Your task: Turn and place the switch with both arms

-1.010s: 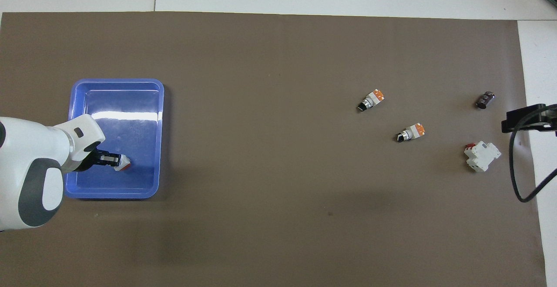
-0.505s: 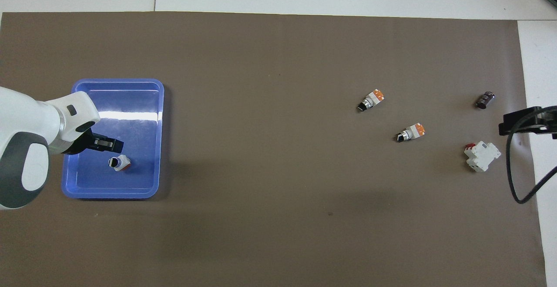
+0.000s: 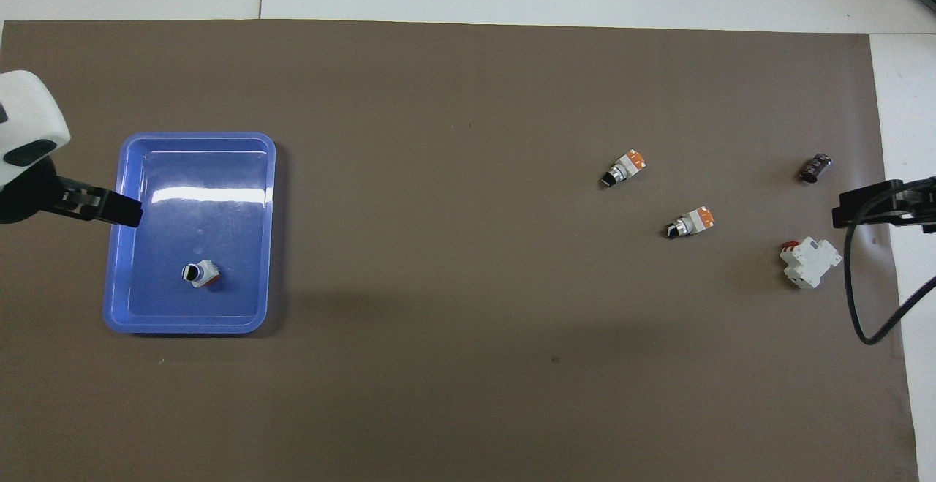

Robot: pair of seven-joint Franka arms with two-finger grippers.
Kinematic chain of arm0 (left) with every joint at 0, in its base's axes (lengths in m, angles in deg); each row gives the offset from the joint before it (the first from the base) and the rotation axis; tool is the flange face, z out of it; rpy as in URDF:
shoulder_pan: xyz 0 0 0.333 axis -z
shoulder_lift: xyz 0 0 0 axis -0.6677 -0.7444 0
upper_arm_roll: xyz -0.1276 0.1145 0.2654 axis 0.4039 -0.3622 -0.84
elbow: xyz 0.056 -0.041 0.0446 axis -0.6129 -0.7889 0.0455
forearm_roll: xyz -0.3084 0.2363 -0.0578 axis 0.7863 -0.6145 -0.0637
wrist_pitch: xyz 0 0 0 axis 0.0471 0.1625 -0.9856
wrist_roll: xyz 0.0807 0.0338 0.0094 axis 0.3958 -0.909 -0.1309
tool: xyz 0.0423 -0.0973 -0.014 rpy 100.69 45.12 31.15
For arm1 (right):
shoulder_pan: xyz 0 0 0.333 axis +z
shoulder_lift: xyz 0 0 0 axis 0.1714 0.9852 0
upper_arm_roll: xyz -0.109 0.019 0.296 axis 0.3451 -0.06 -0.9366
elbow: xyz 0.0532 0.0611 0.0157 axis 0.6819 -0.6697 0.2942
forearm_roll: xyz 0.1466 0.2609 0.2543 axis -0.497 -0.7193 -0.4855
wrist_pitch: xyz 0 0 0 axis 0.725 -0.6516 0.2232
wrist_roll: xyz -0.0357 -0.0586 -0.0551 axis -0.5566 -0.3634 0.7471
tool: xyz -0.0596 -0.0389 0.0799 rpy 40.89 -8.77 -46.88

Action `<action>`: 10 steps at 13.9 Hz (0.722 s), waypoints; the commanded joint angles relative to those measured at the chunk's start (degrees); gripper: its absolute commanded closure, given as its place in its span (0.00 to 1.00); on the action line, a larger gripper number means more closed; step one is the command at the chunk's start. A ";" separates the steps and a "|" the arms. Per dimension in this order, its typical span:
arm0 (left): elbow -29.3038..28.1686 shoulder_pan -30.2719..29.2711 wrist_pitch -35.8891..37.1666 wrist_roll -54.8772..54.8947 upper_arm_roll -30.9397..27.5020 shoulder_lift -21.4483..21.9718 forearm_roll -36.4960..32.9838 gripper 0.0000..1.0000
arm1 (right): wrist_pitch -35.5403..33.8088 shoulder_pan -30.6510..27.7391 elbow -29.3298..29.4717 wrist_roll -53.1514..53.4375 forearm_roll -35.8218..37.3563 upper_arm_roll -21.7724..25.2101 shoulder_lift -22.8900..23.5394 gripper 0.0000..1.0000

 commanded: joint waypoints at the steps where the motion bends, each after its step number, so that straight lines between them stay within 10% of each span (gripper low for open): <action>1: 5.57 0.63 3.26 -2.35 -0.49 -1.16 -2.00 0.01 | 1.57 0.65 -1.38 1.07 1.85 -0.52 -1.29 0.00; 10: -2.51 0.54 -5.08 -2.44 -0.49 2.27 -1.21 0.06 | 1.49 0.66 -1.47 1.33 1.67 -0.61 -1.29 0.00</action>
